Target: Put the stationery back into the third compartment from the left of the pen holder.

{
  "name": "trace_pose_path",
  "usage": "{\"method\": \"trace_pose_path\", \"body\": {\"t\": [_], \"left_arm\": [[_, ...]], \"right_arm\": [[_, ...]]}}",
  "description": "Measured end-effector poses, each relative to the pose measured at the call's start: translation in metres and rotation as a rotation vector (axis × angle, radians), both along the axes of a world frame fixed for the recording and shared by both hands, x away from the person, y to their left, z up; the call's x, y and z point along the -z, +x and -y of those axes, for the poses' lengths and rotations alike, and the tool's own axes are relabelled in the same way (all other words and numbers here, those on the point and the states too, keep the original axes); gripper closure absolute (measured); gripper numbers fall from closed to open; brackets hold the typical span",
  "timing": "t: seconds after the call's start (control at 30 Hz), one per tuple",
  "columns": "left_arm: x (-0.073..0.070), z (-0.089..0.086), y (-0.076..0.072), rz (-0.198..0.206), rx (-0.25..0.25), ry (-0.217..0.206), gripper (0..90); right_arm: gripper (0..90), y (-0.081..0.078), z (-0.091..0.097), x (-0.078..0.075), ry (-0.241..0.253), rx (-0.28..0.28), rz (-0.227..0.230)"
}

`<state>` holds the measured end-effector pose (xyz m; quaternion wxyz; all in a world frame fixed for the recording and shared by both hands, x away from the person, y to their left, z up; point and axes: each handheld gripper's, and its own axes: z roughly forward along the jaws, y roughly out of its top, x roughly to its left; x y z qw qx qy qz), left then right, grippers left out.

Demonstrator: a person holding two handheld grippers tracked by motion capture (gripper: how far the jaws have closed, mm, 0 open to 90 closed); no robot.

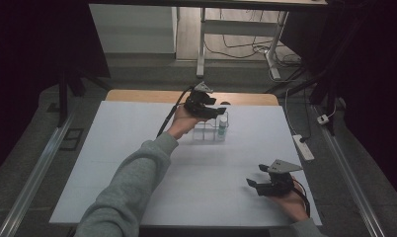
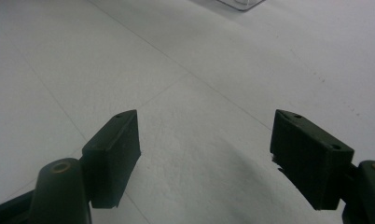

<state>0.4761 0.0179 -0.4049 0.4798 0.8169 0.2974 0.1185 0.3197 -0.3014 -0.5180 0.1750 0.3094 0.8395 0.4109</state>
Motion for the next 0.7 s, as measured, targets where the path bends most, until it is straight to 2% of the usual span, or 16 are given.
{"method": "trace_pose_path", "body": {"t": [0.3,0.5,0.7], "left_arm": [[0.002,-0.022,-0.019,0.018,0.008,0.008,40.1],[0.006,-0.044,-0.04,0.032,0.003,0.014,40.0],[0.011,-0.068,-0.059,0.023,-0.012,0.026,40.9]], "right_arm": [[23.6,0.001,0.0,0.0,-0.006,-0.006,-0.003],[23.7,0.0,0.002,-0.002,0.011,0.006,0.011],[23.9,-0.001,0.001,-0.003,0.003,0.008,0.019]]}}
